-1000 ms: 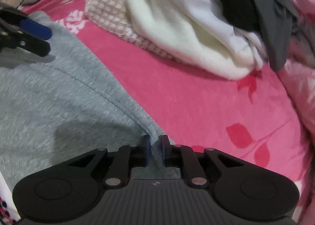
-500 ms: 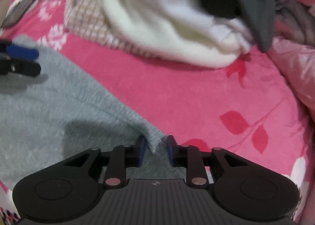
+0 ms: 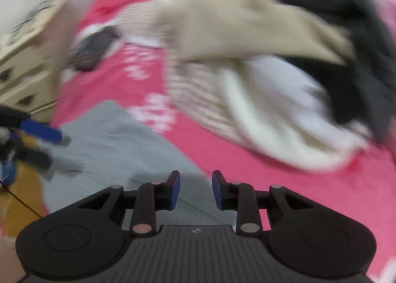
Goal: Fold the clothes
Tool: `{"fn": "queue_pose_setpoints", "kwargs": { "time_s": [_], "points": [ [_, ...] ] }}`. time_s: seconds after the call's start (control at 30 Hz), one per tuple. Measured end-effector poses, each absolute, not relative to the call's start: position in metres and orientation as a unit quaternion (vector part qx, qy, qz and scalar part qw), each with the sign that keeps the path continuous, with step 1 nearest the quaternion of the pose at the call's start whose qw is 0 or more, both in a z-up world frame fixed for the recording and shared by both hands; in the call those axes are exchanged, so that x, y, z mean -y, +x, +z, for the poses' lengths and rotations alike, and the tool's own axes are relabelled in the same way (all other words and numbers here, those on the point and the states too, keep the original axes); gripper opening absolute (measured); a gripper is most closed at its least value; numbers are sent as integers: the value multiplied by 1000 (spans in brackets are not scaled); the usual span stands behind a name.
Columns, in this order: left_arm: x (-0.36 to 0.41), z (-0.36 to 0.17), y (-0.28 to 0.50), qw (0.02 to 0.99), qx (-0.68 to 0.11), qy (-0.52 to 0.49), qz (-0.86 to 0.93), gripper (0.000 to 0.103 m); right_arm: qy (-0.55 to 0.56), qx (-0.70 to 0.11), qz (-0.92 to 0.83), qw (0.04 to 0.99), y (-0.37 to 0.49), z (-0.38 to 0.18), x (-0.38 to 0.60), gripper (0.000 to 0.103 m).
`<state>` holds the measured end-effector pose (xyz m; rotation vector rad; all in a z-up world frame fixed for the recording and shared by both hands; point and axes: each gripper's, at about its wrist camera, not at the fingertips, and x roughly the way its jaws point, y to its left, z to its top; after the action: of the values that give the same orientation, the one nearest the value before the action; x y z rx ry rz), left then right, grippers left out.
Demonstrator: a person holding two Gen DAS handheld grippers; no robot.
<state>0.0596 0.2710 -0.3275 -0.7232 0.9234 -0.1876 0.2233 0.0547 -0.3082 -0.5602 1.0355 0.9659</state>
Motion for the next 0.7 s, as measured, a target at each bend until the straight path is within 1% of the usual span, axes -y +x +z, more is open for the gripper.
{"fn": "queue_pose_setpoints", "kwargs": {
  "time_s": [0.03,0.1,0.17,0.3,0.43,0.47,0.57,0.63,0.7],
  "points": [
    [-273,-331,47,821,-443,-351,-85,73,-260,-469,464,705,225,-313,-67,37],
    [-275,-340,27,806,-461,-364,-75,73,-270,-469,500,676,228,-323,-87,45],
    [-275,-356,17,787,-489,-372,-60,74,-279,-470,533,646,232,-334,-106,49],
    [-278,-382,16,775,-494,-393,-33,74,-287,-491,576,587,246,-359,-133,50],
    [-287,-401,27,769,-461,-442,-32,75,-277,-513,604,544,263,-376,-150,55],
    [-289,-409,31,760,-460,-458,-33,75,-270,-522,608,535,269,-379,-153,59],
    [-294,-421,33,752,-443,-488,-32,75,-250,-548,613,512,282,-384,-158,60],
    [-294,-421,35,755,-435,-490,-32,75,-233,-564,614,501,286,-389,-160,63],
    [-292,-419,37,760,-429,-487,-29,74,-212,-580,614,491,290,-395,-161,67]
  ]
}}
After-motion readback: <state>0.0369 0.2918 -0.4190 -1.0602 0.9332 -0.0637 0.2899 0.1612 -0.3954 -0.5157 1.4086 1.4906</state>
